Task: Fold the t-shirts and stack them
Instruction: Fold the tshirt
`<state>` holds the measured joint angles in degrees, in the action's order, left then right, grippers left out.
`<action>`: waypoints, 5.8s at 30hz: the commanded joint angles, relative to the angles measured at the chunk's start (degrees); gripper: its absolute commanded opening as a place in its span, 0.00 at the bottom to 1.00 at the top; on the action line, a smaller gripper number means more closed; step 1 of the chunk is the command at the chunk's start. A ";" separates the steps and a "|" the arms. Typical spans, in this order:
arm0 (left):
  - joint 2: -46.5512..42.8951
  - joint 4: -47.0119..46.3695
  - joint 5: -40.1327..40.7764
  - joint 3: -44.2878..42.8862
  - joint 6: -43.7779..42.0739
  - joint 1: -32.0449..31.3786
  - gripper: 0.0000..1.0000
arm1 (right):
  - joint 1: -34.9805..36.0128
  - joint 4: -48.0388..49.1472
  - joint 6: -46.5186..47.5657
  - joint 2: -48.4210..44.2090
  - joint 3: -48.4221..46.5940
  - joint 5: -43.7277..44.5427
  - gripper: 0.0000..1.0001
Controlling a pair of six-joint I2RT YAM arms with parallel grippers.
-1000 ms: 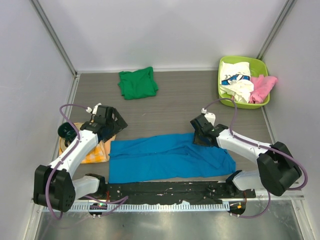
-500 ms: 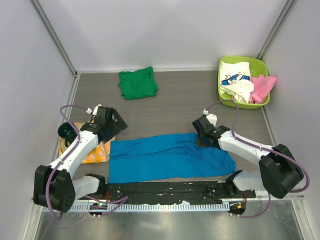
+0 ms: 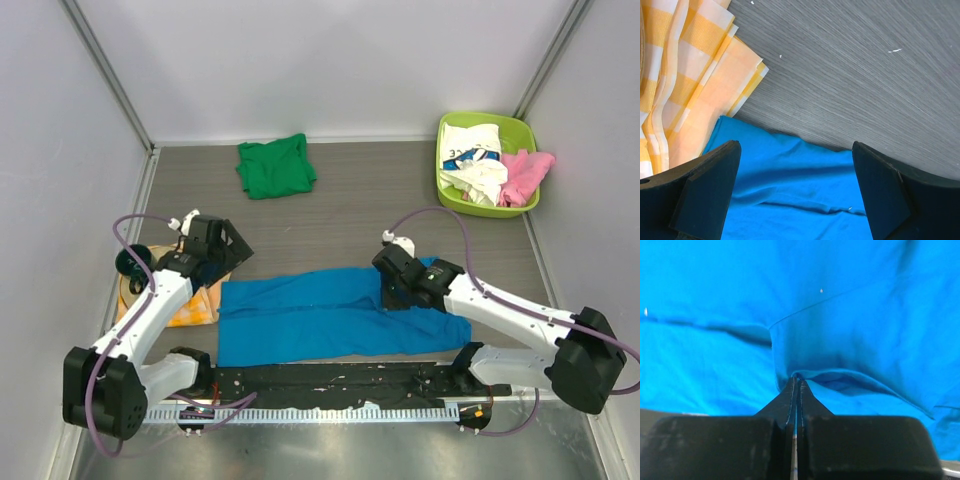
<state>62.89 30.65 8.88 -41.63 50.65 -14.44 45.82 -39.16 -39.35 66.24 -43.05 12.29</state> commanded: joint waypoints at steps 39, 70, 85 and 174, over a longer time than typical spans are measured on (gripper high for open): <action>14.45 -0.16 -0.27 -9.09 1.81 -16.94 0.92 | -10.14 6.81 -3.19 7.15 -1.16 12.66 0.86; 33.69 -7.27 6.15 -7.94 1.03 -14.14 0.95 | -16.03 0.75 -5.82 24.62 -5.37 20.84 0.86; 39.76 -9.21 3.16 -14.18 -1.87 -5.34 0.95 | -24.90 1.98 -5.12 42.04 -18.91 23.91 0.86; 12.07 -5.69 0.08 -3.99 0.41 -13.51 1.00 | -25.17 28.35 7.36 35.82 -49.07 -15.55 1.00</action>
<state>72.38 29.89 7.09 -46.57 49.15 -26.06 20.51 -12.01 -35.05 114.89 -94.17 -4.10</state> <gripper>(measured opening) 0.996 0.996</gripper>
